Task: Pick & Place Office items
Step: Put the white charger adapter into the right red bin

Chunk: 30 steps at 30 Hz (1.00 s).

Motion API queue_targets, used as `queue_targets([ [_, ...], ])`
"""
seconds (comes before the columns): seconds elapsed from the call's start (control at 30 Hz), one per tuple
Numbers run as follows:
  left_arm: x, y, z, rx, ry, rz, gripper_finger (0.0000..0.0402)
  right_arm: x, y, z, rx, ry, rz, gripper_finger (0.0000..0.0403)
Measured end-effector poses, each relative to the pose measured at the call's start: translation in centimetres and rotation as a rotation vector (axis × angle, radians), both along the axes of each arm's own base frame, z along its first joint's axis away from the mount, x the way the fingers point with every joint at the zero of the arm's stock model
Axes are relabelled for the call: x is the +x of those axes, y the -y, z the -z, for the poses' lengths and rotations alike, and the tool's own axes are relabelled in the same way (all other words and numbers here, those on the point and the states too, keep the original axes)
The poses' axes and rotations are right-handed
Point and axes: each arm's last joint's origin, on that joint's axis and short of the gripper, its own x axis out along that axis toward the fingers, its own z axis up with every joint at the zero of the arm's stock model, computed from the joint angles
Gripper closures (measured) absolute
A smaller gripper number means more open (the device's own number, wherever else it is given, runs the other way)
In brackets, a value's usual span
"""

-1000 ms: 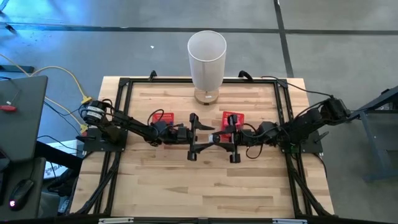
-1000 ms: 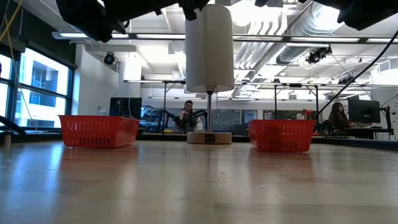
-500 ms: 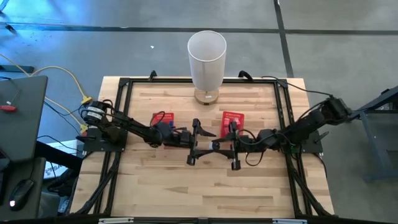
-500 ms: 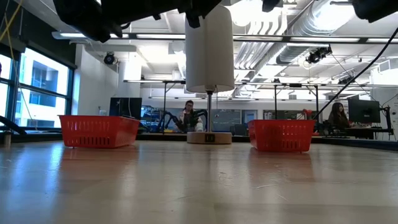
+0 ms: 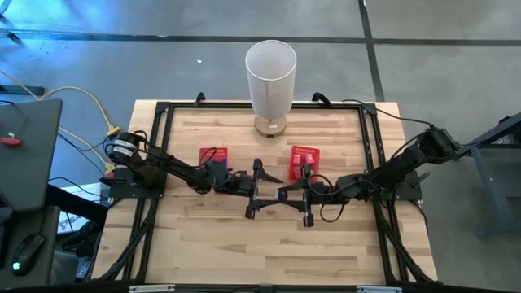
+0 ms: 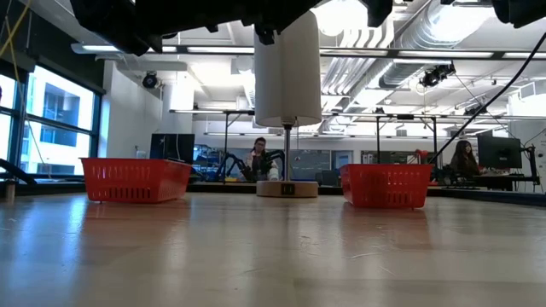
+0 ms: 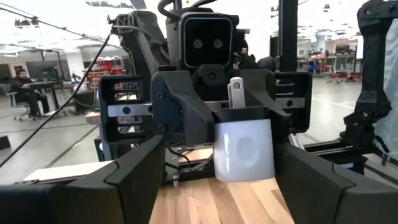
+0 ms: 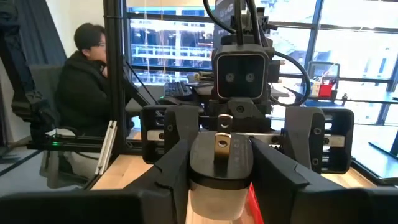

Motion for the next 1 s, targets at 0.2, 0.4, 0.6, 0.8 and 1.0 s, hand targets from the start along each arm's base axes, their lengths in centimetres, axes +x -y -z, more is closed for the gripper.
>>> queue_targets([
  [0.2,-0.1,0.3,0.0,-0.015,-0.005,-0.011,0.0111,0.1,0.2,0.0,0.000,0.003,0.000,0.0278],
  [0.4,-0.1,0.6,0.0,-0.029,-0.010,-0.050,0.0061,0.1,0.2,0.0,-0.003,0.004,-0.006,0.0278],
  [0.6,-0.2,0.8,-0.1,-0.059,-0.013,-0.078,0.0033,0.0,0.2,0.0,-0.010,0.007,0.001,0.0278],
  [0.8,-0.1,0.9,0.0,-0.112,-0.036,-0.010,0.0031,-0.5,0.2,-0.7,-0.029,0.008,0.046,0.0278],
  [1.0,-0.3,1.0,-0.4,-0.114,-0.019,0.015,0.0031,-1.8,-0.2,-1.1,-0.055,-0.052,0.161,0.0278],
])
